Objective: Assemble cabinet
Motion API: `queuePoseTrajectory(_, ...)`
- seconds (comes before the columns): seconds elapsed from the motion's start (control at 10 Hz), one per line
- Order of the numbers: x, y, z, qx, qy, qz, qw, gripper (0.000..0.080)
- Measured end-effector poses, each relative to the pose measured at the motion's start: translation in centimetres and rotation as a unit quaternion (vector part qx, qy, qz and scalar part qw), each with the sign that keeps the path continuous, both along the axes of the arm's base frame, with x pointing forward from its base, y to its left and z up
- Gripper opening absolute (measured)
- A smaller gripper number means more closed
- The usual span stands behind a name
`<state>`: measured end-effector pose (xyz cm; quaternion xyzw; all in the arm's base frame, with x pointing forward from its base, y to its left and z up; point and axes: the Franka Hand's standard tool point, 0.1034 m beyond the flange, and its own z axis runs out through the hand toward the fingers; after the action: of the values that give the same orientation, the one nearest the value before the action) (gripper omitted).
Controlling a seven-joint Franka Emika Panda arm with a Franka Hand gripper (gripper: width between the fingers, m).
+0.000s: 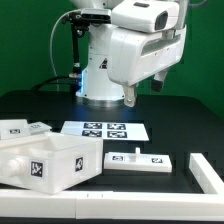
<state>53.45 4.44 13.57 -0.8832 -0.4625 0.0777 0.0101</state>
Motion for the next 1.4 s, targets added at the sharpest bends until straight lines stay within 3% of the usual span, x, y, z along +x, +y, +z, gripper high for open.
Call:
queuePoseTrajectory(0.4, 0.0, 0.0, -0.1, 0.001, 0.0, 0.0, 1.0, 0.0796)
queuePoseTrajectory(0.6, -0.3, -0.3, -0.9, 0.007, -0.034, -0.029, 0.999, 0.0796)
queuePoseTrajectory(0.7, -1.0, -0.2, -1.4, 0.017, -0.057, -0.044, 0.997, 0.0796)
queuePoseTrajectory(0.8, -1.6, -0.2, -2.2, 0.047, -0.088, -0.113, 0.989, 0.0796)
queuePoseTrajectory(1.4, -2.4, -0.8, -3.0, 0.059, -0.107, -0.174, 0.977, 0.0796)
